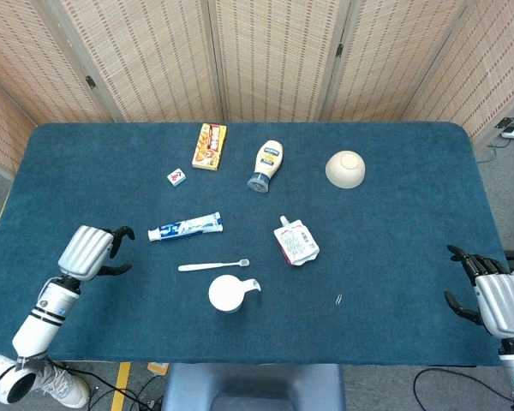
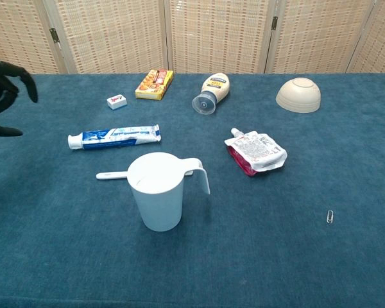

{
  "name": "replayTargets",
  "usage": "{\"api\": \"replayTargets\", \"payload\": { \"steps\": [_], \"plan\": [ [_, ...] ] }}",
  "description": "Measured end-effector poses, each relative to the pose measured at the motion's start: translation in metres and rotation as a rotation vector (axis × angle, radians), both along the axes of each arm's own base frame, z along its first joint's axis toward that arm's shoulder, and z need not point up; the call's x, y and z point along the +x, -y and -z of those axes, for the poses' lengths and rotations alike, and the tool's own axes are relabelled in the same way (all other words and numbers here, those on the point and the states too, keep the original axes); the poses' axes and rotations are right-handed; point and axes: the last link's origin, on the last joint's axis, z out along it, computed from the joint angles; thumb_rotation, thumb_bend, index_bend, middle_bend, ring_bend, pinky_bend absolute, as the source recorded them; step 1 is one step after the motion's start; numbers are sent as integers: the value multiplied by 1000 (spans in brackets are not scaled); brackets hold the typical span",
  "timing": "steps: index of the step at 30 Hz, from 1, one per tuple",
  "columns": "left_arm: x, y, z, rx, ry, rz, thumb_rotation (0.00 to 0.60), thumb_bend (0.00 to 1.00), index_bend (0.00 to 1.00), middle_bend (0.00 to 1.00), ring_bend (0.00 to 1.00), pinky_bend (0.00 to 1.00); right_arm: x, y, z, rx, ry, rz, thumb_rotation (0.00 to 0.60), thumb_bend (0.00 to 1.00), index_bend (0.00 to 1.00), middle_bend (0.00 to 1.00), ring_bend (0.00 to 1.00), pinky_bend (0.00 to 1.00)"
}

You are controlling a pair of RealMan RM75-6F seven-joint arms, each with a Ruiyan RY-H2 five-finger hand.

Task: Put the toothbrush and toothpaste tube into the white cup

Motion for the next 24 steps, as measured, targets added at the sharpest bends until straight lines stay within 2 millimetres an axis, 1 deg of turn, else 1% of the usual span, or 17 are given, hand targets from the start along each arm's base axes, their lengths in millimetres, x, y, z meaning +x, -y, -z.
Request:
{"api": "replayTargets", "payload": {
  "steps": [5,8,11,24],
  "plan": [
    [25,-23,27,-94,-36,51,600,188,479,861,810,870,0,0,-1,-1,-3,8,600,232,147,308,262,293],
    [36,-30,42,-144,-61,76,600,188,487,869,820,873,-1,0,-2,-2,-4,11,600,231,147,308,263,293],
    [44,-33,55,-186,-83,92,600,189,488,870,821,874,-2,-1,-2,-2,-6,17,600,232,147,308,262,293],
    [54,-40,100,-216,-104,102,600,188,487,871,824,874,-3,0,-3,-7,-3,18,600,230,147,308,262,293]
  ]
}}
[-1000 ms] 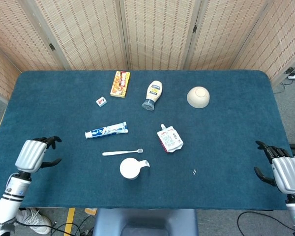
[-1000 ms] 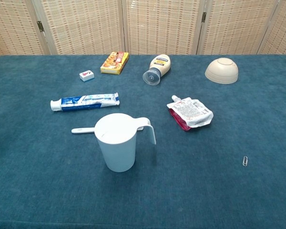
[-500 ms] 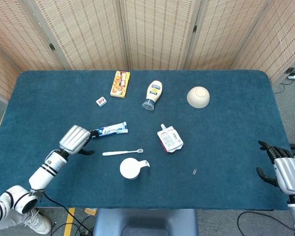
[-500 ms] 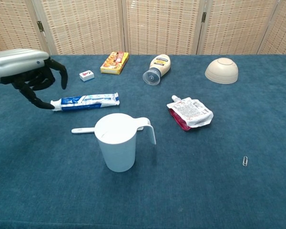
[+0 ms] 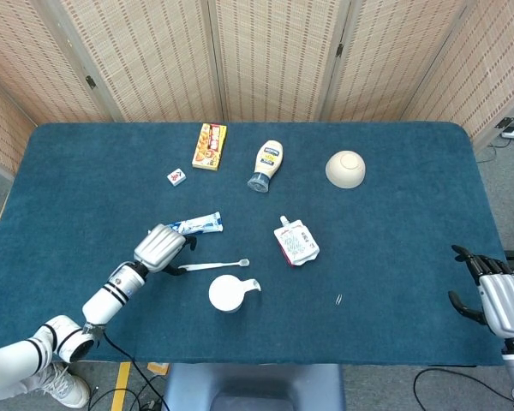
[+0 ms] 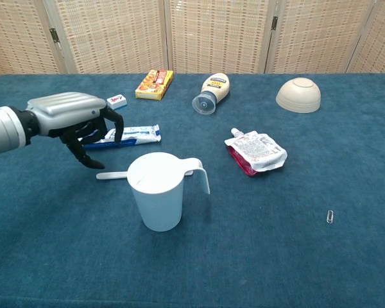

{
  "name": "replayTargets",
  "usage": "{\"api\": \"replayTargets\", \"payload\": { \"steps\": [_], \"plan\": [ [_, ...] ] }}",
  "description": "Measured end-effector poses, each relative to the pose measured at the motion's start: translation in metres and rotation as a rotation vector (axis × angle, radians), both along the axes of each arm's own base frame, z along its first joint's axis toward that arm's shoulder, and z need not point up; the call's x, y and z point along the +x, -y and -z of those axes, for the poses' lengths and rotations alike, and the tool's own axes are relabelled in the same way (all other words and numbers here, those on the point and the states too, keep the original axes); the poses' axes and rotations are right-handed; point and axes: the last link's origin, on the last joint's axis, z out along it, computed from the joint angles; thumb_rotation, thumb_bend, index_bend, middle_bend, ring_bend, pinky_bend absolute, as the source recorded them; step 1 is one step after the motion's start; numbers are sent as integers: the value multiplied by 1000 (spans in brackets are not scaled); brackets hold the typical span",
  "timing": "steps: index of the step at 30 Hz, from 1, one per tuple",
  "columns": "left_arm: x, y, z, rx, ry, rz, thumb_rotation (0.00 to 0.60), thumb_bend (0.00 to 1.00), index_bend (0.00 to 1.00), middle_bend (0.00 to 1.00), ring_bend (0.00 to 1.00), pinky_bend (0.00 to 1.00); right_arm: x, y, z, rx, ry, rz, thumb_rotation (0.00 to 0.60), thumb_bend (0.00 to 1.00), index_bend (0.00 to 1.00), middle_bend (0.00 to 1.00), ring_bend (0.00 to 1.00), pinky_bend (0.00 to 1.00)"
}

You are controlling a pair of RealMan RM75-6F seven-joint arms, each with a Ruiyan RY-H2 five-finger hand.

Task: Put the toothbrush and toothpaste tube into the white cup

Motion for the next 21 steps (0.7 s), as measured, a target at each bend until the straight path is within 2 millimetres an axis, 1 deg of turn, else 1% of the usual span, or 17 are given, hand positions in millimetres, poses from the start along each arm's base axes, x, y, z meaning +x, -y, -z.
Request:
{"api": "replayTargets", "payload": {
  "steps": [3,8,11,14,21],
  "plan": [
    [3,-3,9,-7,0,-5,600,188,487,871,825,873,-1,-1,-1,-3,0,6,600,230,147,308,262,293],
    [7,-7,17,-5,-4,-12,600,188,487,872,826,873,-6,-4,-2,-9,-3,23,600,230,147,308,263,293],
    [11,-8,22,-9,-4,-13,600,189,487,896,849,873,-7,-4,-2,-13,-3,24,600,230,147,308,262,293],
    [16,-8,26,-19,-4,-10,600,188,486,919,877,873,-8,-4,-3,-17,-8,27,600,230,147,309,262,293],
    [29,-6,38,-33,-1,8,600,188,484,922,880,874,-9,-3,-3,-15,-8,29,600,229,147,310,263,293]
  ]
}}
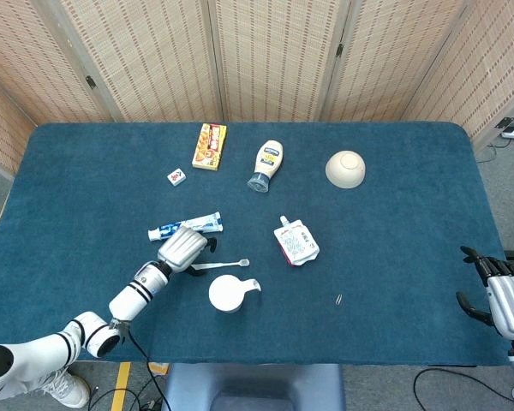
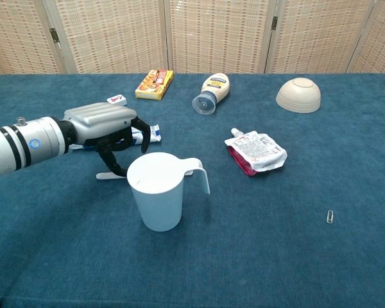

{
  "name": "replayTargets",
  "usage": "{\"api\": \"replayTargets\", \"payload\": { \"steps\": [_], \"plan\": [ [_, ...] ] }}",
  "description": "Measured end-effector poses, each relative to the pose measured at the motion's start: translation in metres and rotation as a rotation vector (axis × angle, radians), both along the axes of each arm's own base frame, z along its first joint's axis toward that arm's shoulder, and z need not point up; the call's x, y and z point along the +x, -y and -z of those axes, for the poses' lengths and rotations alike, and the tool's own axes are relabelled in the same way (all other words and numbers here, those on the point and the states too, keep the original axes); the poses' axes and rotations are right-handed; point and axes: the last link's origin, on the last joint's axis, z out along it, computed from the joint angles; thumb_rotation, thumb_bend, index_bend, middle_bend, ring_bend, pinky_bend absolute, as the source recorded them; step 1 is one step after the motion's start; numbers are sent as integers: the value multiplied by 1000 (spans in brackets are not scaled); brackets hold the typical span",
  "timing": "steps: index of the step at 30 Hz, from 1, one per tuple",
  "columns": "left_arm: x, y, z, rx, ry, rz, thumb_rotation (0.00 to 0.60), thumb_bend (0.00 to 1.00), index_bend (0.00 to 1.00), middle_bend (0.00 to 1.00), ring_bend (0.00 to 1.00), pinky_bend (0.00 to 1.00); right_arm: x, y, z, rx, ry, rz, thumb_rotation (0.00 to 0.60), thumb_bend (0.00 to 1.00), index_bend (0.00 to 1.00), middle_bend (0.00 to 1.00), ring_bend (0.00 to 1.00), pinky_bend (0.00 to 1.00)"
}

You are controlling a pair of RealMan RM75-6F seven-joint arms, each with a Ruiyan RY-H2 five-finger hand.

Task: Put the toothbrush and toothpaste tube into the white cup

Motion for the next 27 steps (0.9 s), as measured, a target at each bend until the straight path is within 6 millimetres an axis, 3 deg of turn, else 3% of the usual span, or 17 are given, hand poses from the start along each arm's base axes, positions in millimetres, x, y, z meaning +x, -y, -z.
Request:
{"api": "replayTargets", "payload": {
  "steps": [9,27],
  "plan": [
    [5,-4,11,4,-38,14,600,188,486,928,889,874,-3,-3,-2,-7,2,10,600,229,147,310,262,293],
    [-6,-17,5,73,-82,-11,600,189,500,933,892,873,-7,-7,-2,-16,7,22,600,228,147,311,262,293]
  ]
}}
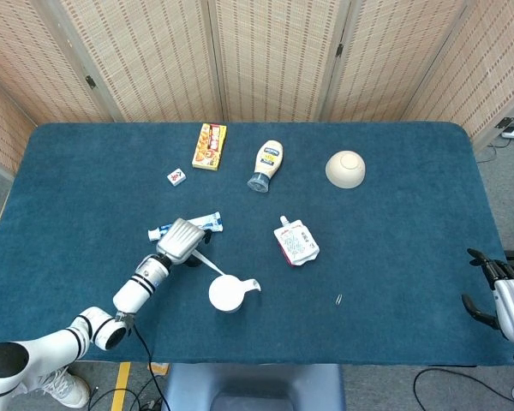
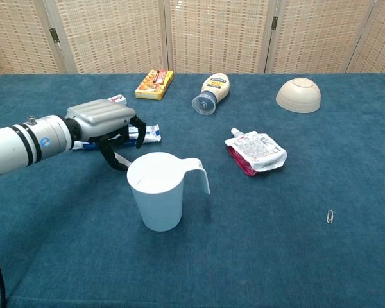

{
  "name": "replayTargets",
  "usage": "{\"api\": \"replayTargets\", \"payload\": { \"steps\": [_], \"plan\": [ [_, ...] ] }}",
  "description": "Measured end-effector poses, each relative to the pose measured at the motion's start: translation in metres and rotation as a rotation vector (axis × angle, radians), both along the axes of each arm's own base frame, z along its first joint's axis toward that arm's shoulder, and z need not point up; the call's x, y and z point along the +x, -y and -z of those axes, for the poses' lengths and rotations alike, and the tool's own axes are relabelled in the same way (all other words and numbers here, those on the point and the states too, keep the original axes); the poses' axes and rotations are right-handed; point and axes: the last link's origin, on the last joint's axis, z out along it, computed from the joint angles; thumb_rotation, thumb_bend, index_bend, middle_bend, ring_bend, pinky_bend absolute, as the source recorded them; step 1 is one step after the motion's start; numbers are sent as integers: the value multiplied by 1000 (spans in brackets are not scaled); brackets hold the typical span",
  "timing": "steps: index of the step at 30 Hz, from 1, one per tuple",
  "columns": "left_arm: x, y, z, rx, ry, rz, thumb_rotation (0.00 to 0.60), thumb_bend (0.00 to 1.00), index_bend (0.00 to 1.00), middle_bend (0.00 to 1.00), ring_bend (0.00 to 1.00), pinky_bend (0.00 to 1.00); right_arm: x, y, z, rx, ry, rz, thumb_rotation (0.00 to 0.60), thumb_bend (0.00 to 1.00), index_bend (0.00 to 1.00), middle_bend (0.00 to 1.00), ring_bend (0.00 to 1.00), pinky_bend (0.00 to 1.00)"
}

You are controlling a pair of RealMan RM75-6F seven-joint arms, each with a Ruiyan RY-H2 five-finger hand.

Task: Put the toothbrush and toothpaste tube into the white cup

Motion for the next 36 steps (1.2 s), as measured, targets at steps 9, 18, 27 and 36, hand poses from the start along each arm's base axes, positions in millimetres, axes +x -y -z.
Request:
{"api": "replayTargets", "payload": {
  "steps": [9,18,27,36],
  "plan": [
    [9,12,2,-67,15,17,600,207,497,942,906,872,-1,-2,0,-2,3,0,600,226,147,311,263,293],
    [8,13,8,-106,-10,-2,600,328,496,944,910,872,-2,-3,-1,-7,4,3,600,226,147,311,264,293],
    [11,14,11,-115,-8,-2,600,368,504,950,911,872,-3,-4,-1,-9,5,4,600,226,147,311,264,293],
    [12,16,15,-119,-15,6,600,393,527,952,912,872,-4,-6,-3,-18,7,8,600,226,147,311,264,293]
  ]
}}
